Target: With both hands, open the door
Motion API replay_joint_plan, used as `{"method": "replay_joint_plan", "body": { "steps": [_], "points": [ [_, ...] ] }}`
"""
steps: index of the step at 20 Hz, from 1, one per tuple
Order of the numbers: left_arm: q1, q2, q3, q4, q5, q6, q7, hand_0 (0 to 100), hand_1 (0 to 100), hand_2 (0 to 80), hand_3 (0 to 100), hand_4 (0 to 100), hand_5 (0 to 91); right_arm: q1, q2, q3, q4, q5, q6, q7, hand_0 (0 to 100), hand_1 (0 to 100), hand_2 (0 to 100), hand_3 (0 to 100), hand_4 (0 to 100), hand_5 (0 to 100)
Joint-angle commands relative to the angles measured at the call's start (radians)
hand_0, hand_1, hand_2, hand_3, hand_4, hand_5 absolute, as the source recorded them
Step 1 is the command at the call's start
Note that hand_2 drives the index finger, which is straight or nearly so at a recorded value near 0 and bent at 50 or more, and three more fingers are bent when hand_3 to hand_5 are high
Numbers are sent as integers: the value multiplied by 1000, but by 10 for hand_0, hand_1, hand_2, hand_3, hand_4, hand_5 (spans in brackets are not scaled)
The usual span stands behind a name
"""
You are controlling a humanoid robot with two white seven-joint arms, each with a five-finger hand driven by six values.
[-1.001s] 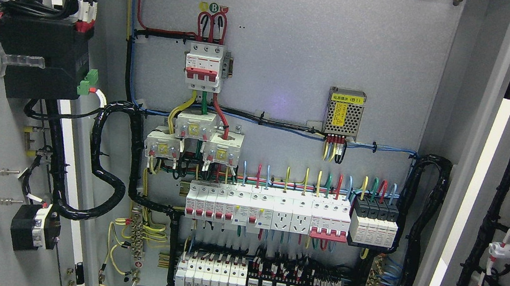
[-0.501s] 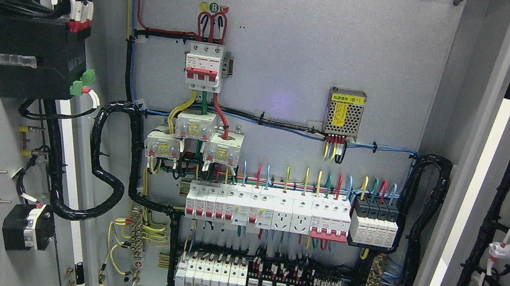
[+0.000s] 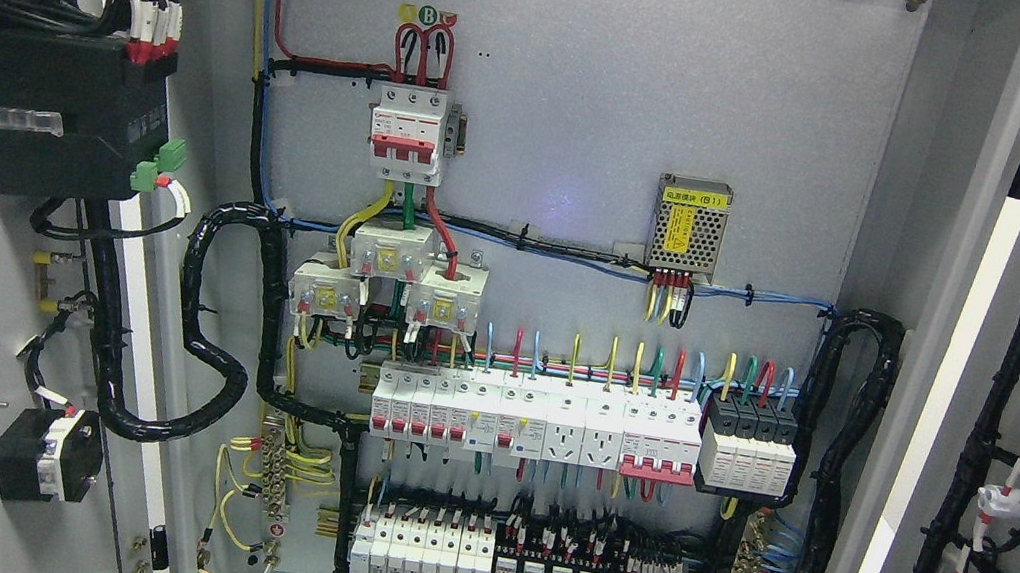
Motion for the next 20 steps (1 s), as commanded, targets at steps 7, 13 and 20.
{"method": "replay_joint_plan", "body": {
  "steps": [7,13,20],
  "points": [
    [31,-30,0,0,3,1,0,0,0,0,0,42,0,26,-35,-92,21,-1,-18,-12,0,0,0,0,0,0],
    [31,-31,0,0,3,1,0,0,0,0,0,42,0,64,-48,-171,67,2,-44,-23,0,0,0,0,0,0],
    [31,-30,0,0,3,1,0,0,0,0,0,42,0,141,-80,-280,77,64,-73,-34,0,0,0,0,0,0]
  ]
}}
